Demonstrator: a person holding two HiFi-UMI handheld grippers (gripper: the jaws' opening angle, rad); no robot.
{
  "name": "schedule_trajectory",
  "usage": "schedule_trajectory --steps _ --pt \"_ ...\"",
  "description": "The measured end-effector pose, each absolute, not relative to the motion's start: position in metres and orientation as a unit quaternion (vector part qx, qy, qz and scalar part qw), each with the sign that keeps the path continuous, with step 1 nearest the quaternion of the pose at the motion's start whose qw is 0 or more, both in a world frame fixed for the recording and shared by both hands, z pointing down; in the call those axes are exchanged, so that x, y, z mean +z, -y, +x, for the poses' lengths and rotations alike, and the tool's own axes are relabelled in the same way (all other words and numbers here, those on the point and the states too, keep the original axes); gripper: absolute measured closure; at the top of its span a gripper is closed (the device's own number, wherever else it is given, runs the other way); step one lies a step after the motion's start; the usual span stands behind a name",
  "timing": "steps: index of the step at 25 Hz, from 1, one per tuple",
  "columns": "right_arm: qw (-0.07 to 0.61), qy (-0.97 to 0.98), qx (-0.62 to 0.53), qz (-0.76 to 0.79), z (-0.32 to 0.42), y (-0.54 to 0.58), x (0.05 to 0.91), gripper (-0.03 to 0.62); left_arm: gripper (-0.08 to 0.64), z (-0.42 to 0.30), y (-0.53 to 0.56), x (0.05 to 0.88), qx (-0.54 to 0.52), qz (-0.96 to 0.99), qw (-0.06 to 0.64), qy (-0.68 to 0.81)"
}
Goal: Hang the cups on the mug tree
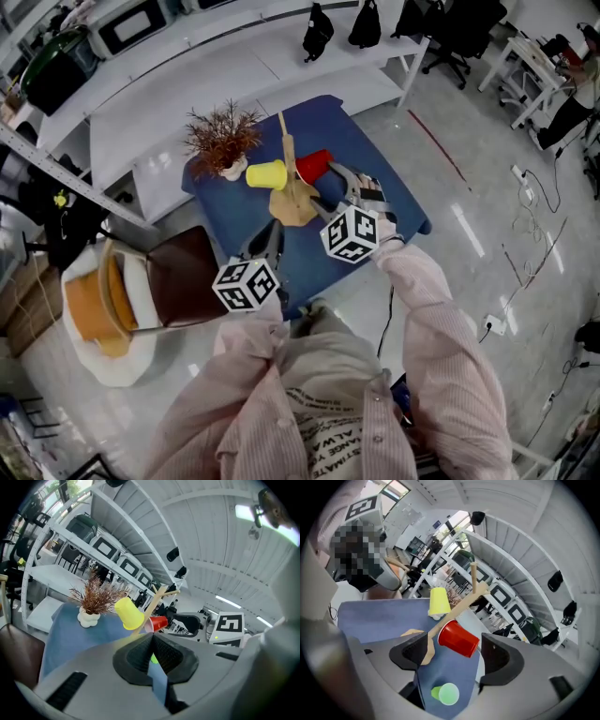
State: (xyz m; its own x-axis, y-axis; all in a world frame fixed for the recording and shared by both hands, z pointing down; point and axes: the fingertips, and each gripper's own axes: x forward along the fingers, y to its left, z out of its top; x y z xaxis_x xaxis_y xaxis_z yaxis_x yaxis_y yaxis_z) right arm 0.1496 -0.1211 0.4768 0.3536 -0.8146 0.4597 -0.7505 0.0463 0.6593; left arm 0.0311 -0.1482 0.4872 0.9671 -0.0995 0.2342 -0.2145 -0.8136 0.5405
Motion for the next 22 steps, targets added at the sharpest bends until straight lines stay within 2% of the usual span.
schedule_trajectory --steps 9,22 --pt "0.239 0.511 0.106 0.819 0.173 0.044 0.504 0.253 0.561 0.036 0.123 0.487 0.115 0.956 0.264 0.047" --pt "0.128 0.471 0.189 0.852 0.187 -0.002 0.540 0.253 0.561 0.057 0.086 0.504 0.148 0.956 0.252 0.020"
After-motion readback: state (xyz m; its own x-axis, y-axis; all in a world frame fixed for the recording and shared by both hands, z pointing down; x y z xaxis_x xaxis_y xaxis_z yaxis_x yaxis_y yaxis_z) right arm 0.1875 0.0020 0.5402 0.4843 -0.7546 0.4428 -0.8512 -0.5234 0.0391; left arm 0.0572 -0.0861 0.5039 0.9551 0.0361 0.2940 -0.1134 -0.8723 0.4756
